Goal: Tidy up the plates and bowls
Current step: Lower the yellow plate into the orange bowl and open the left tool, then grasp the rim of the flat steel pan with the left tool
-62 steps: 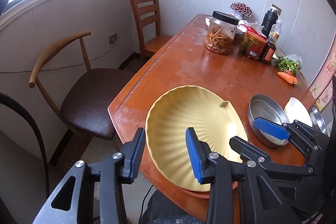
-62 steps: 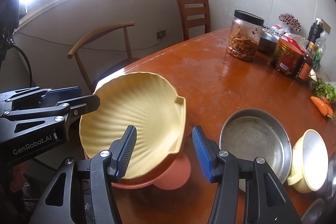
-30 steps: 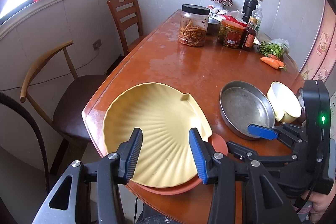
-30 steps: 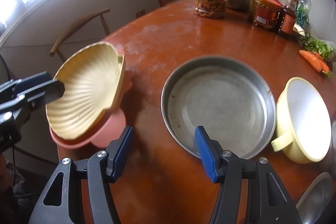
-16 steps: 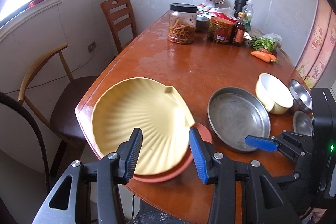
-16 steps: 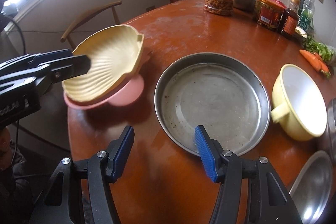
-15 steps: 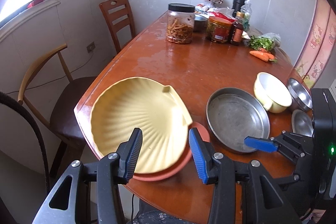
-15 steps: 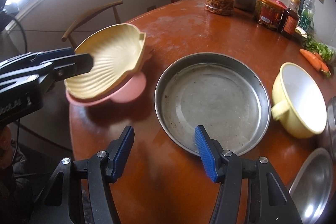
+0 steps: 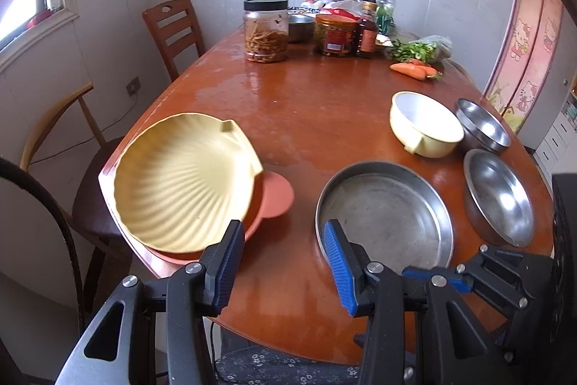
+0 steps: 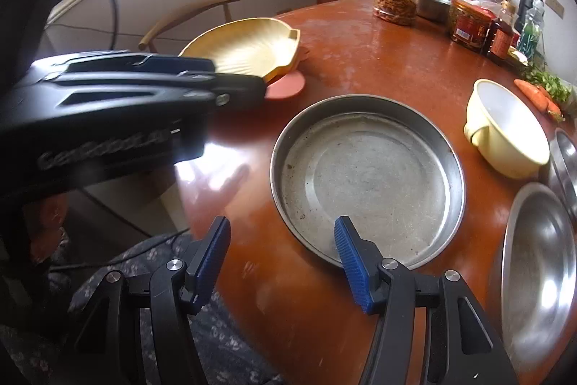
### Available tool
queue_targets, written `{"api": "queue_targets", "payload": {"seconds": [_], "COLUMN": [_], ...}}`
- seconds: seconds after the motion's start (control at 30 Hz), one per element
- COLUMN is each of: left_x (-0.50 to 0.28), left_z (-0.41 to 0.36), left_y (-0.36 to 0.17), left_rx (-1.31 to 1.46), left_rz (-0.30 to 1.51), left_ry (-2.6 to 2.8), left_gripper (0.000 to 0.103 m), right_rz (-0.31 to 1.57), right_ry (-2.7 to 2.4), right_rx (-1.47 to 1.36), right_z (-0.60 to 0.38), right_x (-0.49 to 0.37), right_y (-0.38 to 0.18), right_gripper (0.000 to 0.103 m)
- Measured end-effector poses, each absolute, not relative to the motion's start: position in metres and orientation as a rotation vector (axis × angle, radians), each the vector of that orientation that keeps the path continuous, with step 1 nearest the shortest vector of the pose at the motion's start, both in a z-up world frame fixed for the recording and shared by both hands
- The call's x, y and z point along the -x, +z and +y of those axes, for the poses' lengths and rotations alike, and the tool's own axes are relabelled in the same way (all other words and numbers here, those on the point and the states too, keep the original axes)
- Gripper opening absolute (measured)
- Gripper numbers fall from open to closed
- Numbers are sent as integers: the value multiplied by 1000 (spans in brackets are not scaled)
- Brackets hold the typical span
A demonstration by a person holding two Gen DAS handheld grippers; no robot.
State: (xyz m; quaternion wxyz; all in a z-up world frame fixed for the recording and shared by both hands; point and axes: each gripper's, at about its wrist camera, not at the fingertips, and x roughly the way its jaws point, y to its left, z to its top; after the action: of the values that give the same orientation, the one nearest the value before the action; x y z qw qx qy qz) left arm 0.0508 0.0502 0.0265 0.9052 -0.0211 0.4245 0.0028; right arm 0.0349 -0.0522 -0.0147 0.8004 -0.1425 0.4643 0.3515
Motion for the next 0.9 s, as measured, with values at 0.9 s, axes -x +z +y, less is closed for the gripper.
{"api": "queue_targets", "payload": {"seconds": [0.9], "left_x": [-47], "left_z": [25], "left_y": [-9], "left_rx": [41], "left_rz": [944], "left_ry": [-60], "left_gripper": [61], "right_rz": [918], "right_ry": [478], "right_rx": [27], "right_z": [-135], "right_x": [-26], "right_y": [-11], "right_gripper": [67]}}
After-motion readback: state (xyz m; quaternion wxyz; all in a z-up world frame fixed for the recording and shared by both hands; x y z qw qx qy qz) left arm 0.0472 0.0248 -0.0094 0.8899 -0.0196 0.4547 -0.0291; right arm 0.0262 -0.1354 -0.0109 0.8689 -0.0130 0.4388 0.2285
